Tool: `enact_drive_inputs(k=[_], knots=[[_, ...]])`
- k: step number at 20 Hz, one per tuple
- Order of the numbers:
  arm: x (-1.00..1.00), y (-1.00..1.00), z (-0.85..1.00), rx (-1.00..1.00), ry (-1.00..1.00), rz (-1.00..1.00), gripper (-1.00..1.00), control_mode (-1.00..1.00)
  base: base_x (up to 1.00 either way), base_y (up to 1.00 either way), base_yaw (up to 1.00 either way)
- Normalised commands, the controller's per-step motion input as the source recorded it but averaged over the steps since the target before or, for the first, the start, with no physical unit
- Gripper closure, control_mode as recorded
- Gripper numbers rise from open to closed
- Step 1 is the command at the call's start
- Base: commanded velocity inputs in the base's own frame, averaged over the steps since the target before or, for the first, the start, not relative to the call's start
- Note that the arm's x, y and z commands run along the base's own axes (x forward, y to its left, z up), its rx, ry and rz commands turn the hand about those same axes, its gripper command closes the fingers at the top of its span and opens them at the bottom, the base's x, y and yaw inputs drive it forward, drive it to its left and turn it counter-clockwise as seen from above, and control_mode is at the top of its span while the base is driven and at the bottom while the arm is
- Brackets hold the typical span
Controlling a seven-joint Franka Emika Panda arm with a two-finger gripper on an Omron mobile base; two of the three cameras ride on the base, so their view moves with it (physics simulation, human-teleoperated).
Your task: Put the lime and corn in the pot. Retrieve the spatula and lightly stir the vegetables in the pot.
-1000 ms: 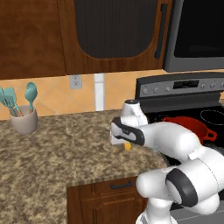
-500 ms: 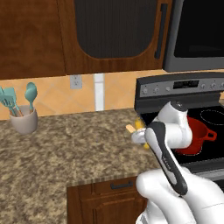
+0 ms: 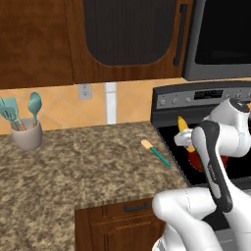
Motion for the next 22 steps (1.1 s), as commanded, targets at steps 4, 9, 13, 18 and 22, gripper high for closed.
enact_drive_inputs(k=[4, 9, 13, 18, 22], knots=[[0.02, -1.00, 0.07, 0.00, 0.12, -0.19, 1.00, -1.00, 0.00, 0.00, 0.00], [0.08, -0.78, -0.18, -0.11, 0.11, -0.15, 1.00, -1.00, 0.00, 0.00, 0.00], [0.13, -0.49, -0.47, -0.23, 0.09, -0.07, 1.00, -1.00, 0.00, 0.00, 0.00], [0.15, -0.44, -0.49, -0.21, 0.08, -0.06, 1.00, -1.00, 0.00, 0.00, 0.00], [0.22, -0.32, -0.49, -0.13, 0.02, -0.03, 1.00, -1.00, 0.00, 0.00, 0.00]])
